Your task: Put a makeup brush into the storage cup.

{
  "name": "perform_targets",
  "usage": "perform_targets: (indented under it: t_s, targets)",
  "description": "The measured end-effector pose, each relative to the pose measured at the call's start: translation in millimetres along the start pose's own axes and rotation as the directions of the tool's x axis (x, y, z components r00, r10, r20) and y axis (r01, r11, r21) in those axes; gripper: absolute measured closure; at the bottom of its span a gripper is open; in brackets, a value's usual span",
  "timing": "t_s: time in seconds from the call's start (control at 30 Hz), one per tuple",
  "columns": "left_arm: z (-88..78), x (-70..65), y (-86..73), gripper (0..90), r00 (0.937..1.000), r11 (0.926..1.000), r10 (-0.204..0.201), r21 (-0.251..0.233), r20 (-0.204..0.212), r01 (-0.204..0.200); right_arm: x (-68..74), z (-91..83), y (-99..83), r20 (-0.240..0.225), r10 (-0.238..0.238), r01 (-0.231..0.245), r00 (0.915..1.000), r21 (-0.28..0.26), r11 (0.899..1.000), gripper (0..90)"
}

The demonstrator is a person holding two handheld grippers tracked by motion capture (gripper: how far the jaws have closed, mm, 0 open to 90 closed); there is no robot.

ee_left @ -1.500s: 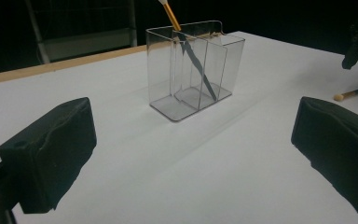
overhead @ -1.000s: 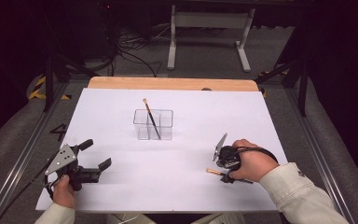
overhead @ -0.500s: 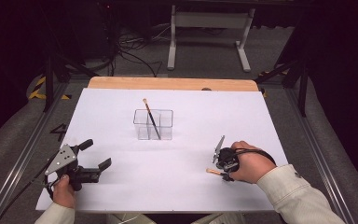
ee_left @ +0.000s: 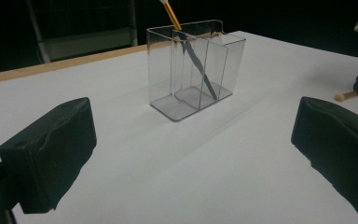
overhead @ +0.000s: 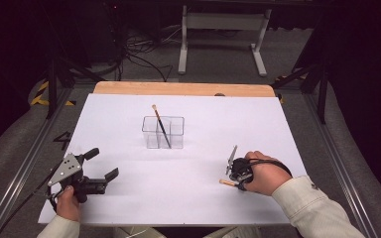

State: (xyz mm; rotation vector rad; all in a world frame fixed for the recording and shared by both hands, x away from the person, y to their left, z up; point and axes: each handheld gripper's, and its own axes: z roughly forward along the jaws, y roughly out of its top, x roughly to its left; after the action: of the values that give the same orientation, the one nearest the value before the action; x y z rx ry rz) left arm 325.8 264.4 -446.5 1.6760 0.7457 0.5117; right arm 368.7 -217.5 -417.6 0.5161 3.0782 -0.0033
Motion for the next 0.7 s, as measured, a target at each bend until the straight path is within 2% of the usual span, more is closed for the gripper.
perform_targets:
  t_s: [0.2,0.43,0.7]
  targets:
    - [-0.1,0.0,0.1,0.7,1.0,1.0,0.002,0.001,0.0,-0.002,0.6,-0.2,0.3,0.003,0.0,0.0,1.0,0.0,1.0,83.0]
    - [0.0,-0.1,0.1,0.6,1.0,1.0,0.001,0.001,0.0,-0.001,0.9,-10.2,-0.2,0.019,0.009,-0.009,0.9998,-0.016,1.0,83.1]
    - [-0.2,-0.6,0.5,0.6,1.0,1.0,0.005,0.004,0.001,-0.005,2.0,-30.2,0.4,0.052,0.013,-0.008,0.9985,-0.092,0.996,83.1]
